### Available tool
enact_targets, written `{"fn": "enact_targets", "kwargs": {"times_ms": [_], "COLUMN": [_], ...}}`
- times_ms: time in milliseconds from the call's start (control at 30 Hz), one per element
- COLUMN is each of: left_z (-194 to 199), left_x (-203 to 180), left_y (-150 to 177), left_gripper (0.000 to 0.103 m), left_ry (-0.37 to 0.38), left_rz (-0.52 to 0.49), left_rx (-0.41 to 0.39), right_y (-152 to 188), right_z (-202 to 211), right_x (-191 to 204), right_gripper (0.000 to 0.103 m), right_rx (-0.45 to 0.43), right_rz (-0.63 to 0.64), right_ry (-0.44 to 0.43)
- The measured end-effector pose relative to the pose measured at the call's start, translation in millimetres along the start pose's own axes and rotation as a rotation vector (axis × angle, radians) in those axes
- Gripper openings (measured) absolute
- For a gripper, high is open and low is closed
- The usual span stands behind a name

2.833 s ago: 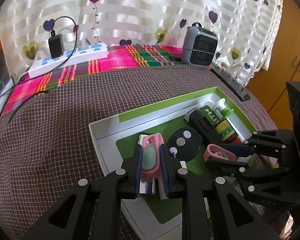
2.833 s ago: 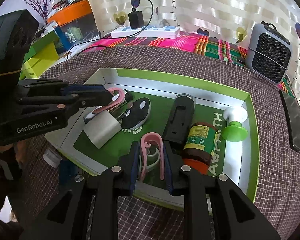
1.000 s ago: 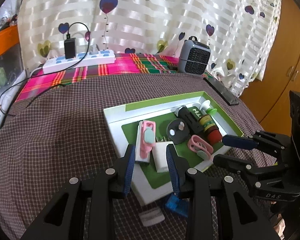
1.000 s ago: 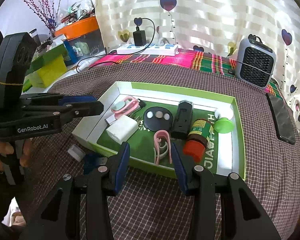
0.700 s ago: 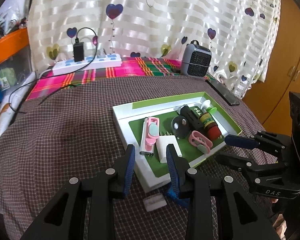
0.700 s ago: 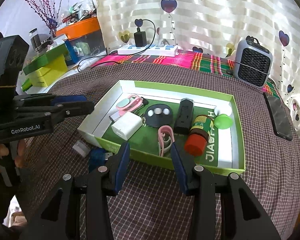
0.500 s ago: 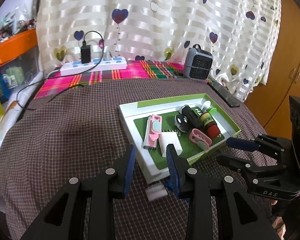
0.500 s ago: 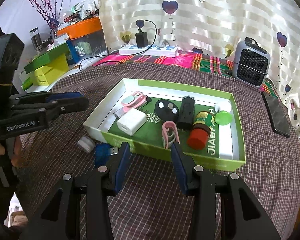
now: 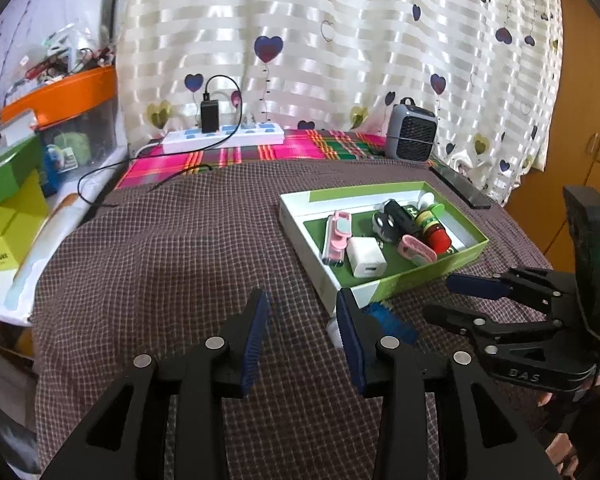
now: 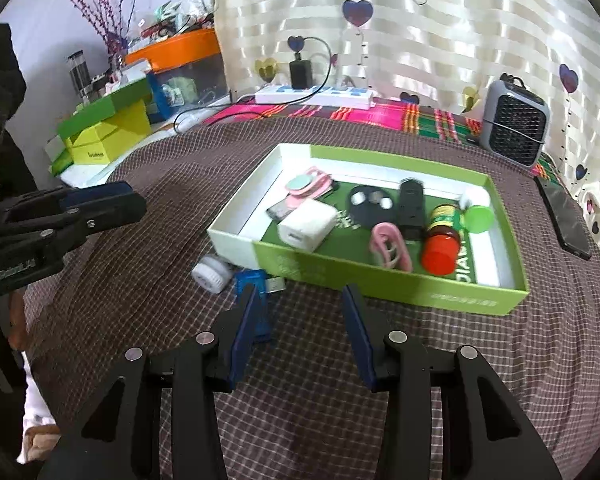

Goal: Organize rigid objects
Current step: 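Withdraw both grippers from the box toward the blue USB stick and tape roll, then close the right gripper on the blue USB stick while the left gripper grasps the white tape roll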

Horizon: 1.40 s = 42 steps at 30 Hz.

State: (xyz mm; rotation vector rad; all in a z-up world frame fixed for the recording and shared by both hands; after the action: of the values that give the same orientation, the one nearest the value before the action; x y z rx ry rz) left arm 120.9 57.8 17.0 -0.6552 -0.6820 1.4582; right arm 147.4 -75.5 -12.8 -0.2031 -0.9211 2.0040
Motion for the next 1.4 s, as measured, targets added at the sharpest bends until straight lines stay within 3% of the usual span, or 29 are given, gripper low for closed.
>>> {"fn": "enact_targets", "kwargs": {"times_ms": [300, 433, 667, 833, 1400], "left_z": [7, 6, 5, 1, -5], "left_x": [14, 19, 28, 32, 28], "left_y": [14, 20, 28, 36, 51], "left_gripper": [0.037, 0.038, 0.038, 0.043, 0.043], "left_ry": [-0.016, -0.01, -0.006, 0.01, 0.101], "left_rz": [-0.002, 0.002, 0.014, 0.035, 0.082], "left_rx": [0.001, 0.013, 0.028, 0.046, 0.094], "right_y": [6, 7, 12, 14, 15], "right_z": [-18, -23, -30, -33, -50], "right_x": [16, 17, 16, 16, 15], "right_gripper": [0.044, 0.054, 0.054, 0.055, 0.055], "right_rx": [0.034, 0.032, 0.042, 0.048, 0.101], "right_rz": [0.004, -0.01, -0.038, -0.042, 0.001], "right_ry": [0.0, 0.003, 0.012, 0.016, 0.061]}}
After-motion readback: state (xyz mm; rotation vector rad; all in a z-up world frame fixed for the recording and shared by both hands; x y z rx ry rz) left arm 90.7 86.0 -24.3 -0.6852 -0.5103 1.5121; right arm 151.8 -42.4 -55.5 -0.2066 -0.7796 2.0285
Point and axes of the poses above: each gripper's, at about its wrist camera, not at the fingertips, and z roughly against the way its jaws point, x to its left, y to its underside, the point moved 9 cm from there along -z, roughly the way its jaws point, and after that the axes turned 10 degrees about -y, right-handed, at the moved point
